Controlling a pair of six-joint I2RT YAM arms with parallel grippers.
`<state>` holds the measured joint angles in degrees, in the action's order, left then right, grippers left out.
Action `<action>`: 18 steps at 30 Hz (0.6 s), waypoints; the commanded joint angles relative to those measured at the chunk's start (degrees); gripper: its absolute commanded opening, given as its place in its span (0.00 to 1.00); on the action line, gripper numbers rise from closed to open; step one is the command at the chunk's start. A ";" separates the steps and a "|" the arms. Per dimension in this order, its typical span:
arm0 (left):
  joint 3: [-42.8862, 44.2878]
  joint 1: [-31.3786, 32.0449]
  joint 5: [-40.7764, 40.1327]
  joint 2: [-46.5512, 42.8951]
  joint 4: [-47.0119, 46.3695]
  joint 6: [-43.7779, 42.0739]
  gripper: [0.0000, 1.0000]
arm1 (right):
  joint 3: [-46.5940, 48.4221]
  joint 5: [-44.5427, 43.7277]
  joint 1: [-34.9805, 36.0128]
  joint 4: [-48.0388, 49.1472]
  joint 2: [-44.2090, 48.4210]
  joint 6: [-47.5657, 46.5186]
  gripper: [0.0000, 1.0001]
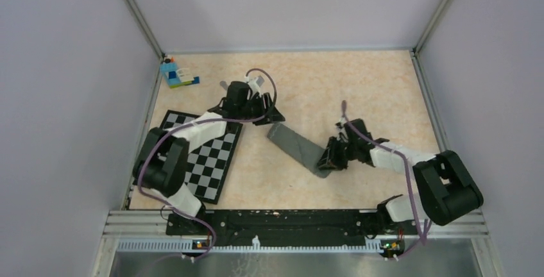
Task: Fold the napkin into a case and place the utensils inside
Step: Rotate the smaller rectangle-folded napkin at the center of the board.
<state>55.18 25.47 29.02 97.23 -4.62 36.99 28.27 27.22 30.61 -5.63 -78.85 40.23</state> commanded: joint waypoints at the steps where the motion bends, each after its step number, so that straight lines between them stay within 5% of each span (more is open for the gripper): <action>1: 2.65 -0.72 -0.57 -14.04 4.07 -4.43 0.53 | 0.63 -10.40 -16.15 -19.16 0.84 0.96 0.26; 3: 1.32 -0.94 0.04 -18.47 6.37 -4.81 0.54 | 6.65 -14.99 -19.82 -23.46 0.61 -2.25 0.26; 6: -3.05 -1.00 1.39 -24.86 5.90 -4.01 0.54 | 21.42 -33.74 -20.60 -25.37 -4.87 -13.76 0.31; 9: -8.15 -0.96 2.96 -30.81 3.68 -1.45 0.54 | 36.92 -39.88 -19.27 -28.62 -13.99 -25.13 0.42; 13: -12.65 -0.96 5.04 -36.91 3.42 -0.34 0.55 | 50.30 -37.62 -10.31 -35.64 -17.27 -26.69 0.57; 18: -14.90 -1.00 4.61 -41.15 4.03 -0.74 0.55 | 37.28 -20.00 -7.64 -23.99 -9.56 -6.76 0.54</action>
<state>41.23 24.67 32.58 59.68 0.64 36.10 75.66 -3.22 21.10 -32.88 -95.11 21.32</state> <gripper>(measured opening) 0.549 0.564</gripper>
